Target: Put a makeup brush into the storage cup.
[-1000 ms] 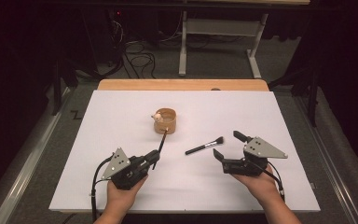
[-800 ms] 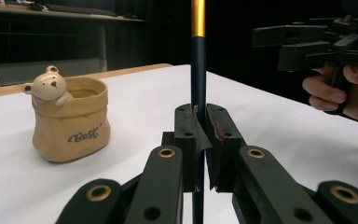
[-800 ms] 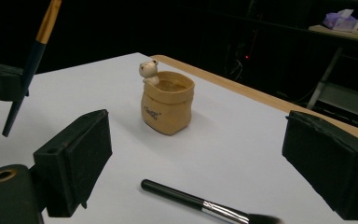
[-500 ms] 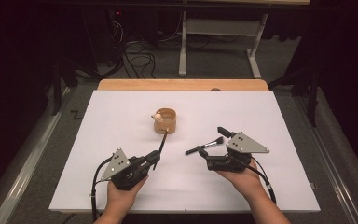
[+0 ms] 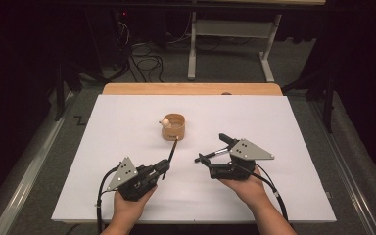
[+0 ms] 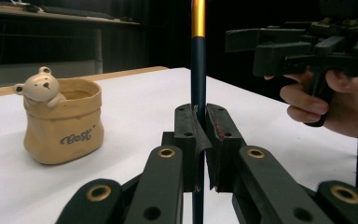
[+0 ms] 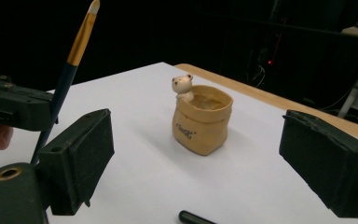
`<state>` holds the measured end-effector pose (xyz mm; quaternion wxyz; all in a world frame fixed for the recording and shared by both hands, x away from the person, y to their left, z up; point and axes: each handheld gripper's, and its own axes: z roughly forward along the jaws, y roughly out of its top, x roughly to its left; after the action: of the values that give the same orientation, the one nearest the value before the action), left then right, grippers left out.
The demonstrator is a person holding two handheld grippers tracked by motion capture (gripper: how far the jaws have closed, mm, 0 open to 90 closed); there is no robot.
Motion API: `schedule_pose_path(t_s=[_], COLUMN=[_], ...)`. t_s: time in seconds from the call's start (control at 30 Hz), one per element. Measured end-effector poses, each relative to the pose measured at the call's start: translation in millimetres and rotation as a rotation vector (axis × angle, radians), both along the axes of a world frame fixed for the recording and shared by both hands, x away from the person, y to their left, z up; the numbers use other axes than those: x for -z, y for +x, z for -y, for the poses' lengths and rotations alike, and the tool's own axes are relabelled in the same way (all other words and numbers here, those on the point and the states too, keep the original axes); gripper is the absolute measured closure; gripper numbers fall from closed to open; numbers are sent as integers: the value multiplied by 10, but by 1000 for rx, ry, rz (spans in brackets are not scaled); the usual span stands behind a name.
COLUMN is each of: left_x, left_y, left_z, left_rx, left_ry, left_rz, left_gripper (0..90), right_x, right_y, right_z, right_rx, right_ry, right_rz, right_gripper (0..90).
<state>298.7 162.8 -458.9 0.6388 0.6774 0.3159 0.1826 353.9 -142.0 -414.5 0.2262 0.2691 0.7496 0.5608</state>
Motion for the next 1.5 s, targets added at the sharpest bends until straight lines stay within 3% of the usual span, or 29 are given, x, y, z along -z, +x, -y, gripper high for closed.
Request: schedule_pose_path(t_s=[0.3, 0.63, 1.0, 1.27, 1.5], left_x=[11, 16, 22, 53, 71], left_y=[-27, -55, -77, -84, -95], left_z=[41, 96, 154, 241, 294], left_rx=[21, 47, 68, 95, 102], left_ry=[-17, -30, -25, -1, 10], left_rz=[3, 12, 24, 16, 17], left_gripper=[839, 839, 839, 839, 839], right_x=[-1, -6, 6, 14, 31], right_y=[-126, -192, -246, -269, -279], right_z=[40, 29, -52, -67, -84], right_rx=[-32, -67, -137, -182, -197], right_ry=[61, 104, 133, 165, 178], right_rz=[-15, -54, -60, -83, -99], right_gripper=[128, 156, 168, 305, 358])
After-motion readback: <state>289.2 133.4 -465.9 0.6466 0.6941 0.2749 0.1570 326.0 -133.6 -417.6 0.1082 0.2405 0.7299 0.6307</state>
